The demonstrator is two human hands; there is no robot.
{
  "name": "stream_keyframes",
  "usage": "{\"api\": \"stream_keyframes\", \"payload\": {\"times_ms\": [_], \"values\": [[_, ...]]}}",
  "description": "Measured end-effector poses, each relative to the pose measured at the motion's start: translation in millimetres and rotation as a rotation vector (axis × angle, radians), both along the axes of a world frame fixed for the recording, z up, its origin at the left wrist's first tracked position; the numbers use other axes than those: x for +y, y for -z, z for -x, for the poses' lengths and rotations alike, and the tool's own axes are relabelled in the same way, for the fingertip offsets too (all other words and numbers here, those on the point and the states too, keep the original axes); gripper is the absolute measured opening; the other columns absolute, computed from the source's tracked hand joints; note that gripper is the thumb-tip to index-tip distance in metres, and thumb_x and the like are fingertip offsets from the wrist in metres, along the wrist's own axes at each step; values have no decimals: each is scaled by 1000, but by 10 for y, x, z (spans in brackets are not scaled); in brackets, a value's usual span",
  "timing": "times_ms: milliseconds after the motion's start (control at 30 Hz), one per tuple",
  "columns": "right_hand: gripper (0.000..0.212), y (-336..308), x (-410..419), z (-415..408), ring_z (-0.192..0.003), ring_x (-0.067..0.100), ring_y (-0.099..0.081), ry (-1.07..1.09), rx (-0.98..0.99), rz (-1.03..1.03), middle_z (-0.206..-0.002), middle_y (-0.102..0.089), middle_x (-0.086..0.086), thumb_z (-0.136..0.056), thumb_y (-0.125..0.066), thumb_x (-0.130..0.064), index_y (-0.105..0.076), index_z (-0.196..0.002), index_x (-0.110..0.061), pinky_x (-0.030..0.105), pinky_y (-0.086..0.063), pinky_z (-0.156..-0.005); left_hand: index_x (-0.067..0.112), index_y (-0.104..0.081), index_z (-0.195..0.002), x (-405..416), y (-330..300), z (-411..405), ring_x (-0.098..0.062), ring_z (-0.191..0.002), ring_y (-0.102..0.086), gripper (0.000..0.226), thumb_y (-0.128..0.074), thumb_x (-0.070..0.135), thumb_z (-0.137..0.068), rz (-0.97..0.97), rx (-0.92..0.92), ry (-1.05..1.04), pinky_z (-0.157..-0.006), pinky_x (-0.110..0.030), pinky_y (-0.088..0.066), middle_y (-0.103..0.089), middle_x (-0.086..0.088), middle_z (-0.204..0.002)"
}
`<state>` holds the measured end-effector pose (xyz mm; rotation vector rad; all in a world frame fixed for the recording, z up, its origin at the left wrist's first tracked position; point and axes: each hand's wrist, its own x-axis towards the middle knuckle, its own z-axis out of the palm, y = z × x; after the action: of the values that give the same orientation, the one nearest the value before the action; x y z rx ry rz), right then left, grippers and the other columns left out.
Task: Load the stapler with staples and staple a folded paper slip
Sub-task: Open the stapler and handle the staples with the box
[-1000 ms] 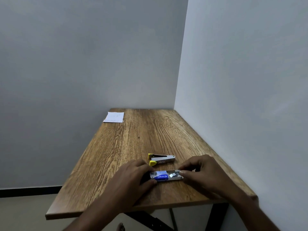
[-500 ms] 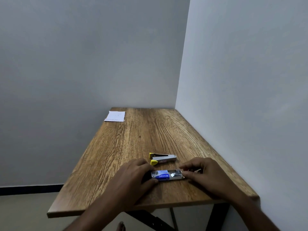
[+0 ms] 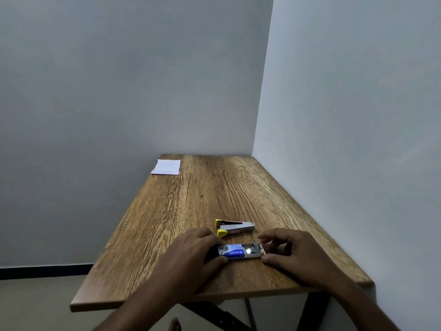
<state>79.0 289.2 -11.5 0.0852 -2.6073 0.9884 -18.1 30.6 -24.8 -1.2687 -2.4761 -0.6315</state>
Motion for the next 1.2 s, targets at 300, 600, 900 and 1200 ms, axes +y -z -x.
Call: {"api": "stream_keyframes", "payload": {"times_ms": [300,600,900,1200], "values": [[30,-12,-19,38,-95,-7,-67,-32,-18,8,-97,-73,-28,-78,-82,-24,-76,-98,-44,12,-50,-82,37,-60,-121,8,-8,5,3,-100,-51,55,-33,68,-84,-13,12,5,-86,-20,-46,-58,21,-114],[32,-1,-56,53,-93,-4,-67,-72,29,-2,-95,-74,-27,-77,-82,-28,-74,-99,-49,9,-49,-77,38,-59,-123,4,-2,6,4,-101,-49,55,-33,68,-84,-1,2,1,-87,-19,-43,-57,22,-116],[36,-15,-93,63,-95,-6,-67,-80,48,-23,-102,-72,-28,-79,-81,-26,-72,-108,-47,8,-48,-78,37,-59,-123,1,-11,2,3,-102,-49,54,-34,67,-85,6,3,2,-88,-21,-43,-56,22,-116],[31,-38,-102,90,-97,-4,-61,-131,14,-229,-105,-67,-22,-88,-71,-26,-71,-117,-36,8,-42,-78,38,-58,-124,3,-5,1,4,-102,-49,56,-32,67,-84,0,4,-1,-88,-22,-44,-57,21,-117]]}}
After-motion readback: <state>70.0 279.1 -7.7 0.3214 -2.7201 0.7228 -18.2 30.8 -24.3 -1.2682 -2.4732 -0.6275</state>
